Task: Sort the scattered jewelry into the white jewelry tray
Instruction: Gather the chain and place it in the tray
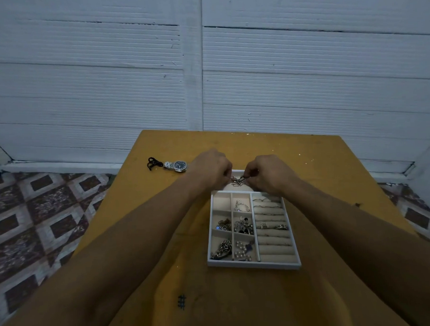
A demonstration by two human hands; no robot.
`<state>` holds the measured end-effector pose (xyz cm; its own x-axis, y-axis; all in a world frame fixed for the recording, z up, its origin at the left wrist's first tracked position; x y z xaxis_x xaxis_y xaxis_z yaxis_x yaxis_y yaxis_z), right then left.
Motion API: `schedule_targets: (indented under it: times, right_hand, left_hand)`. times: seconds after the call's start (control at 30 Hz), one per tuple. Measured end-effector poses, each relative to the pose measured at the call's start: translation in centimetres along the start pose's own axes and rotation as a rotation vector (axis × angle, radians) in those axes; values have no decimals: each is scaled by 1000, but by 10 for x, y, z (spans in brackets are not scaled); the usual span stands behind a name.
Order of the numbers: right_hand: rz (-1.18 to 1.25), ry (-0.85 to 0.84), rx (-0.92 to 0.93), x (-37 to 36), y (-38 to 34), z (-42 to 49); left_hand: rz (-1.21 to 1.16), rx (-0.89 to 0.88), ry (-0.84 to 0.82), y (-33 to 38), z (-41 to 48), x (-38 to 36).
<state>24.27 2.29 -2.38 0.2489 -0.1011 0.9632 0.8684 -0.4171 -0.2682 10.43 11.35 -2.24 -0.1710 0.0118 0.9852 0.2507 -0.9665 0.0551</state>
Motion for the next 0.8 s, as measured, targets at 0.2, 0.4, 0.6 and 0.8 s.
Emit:
schedule_targets:
  times: [0.2,0.4,0.6,0.8]
  right_hand:
    - [-41,72,-24,-7,0,1]
    - [-43,68,-15,-11,-6,4]
    - [-71,83,-12,-11,-6,5]
    - [-62,71,-20,-10,-7,1]
  left_hand:
    - [20,53,28,-2,-4,-4]
    - [-22,52,-1,3,0,-3]
    - [-32,30,14,3,3,-6]
    - [-24,56,25,-3,0,-7]
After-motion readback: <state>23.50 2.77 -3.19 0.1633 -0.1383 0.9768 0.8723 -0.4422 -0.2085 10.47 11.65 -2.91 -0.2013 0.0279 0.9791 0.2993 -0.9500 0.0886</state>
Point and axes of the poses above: each hand's wrist, its own z-axis towards the middle knuckle, its own x-axis out of the back of the hand, y = z × x, the point moved 2 cm from there along z, towards the middle knuckle, and after that the axes turned 13 degrees about -x, right-handed, at the moved point
